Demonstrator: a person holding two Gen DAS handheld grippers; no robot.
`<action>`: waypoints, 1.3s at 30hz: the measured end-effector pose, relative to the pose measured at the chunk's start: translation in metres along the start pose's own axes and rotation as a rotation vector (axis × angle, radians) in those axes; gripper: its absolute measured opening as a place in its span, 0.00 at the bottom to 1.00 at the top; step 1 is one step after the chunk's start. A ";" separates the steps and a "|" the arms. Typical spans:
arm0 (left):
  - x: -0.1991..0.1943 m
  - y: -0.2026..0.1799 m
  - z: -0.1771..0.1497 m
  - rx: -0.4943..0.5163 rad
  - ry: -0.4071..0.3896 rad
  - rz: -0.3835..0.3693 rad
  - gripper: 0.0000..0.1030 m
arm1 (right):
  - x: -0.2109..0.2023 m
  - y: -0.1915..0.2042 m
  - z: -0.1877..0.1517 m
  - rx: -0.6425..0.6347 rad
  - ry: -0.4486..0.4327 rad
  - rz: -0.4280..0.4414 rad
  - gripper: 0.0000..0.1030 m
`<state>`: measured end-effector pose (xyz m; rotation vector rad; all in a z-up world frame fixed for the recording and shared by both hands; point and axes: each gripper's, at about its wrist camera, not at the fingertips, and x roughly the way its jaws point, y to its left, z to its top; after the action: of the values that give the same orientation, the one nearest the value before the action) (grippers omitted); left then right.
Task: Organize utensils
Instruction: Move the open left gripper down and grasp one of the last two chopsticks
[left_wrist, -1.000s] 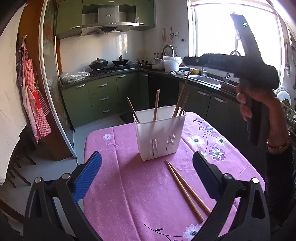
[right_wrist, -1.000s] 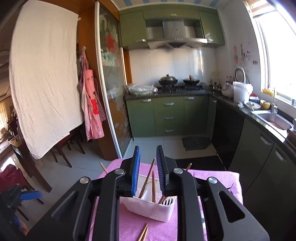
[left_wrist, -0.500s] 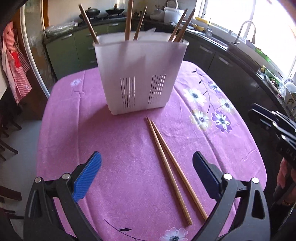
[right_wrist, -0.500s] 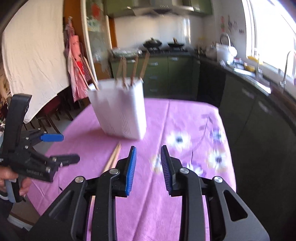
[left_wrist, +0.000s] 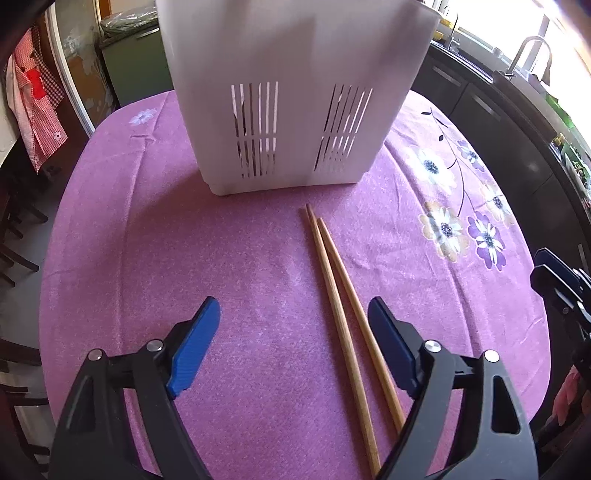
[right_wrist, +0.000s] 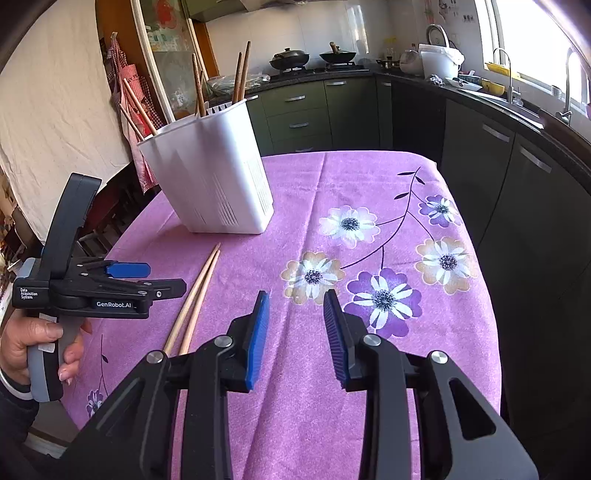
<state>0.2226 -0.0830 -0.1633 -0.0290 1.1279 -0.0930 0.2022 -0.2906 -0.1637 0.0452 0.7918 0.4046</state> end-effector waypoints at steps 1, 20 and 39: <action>0.001 -0.001 0.001 -0.002 0.008 0.003 0.69 | 0.000 0.001 0.002 0.002 -0.001 0.001 0.30; 0.015 -0.030 -0.001 0.018 0.060 0.057 0.41 | -0.013 -0.016 -0.003 0.051 -0.020 0.027 0.31; 0.004 -0.031 0.006 0.055 0.045 0.013 0.07 | -0.020 -0.014 -0.003 0.048 -0.021 0.028 0.35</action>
<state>0.2275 -0.1141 -0.1622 0.0298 1.1695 -0.1139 0.1925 -0.3107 -0.1549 0.1052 0.7807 0.4116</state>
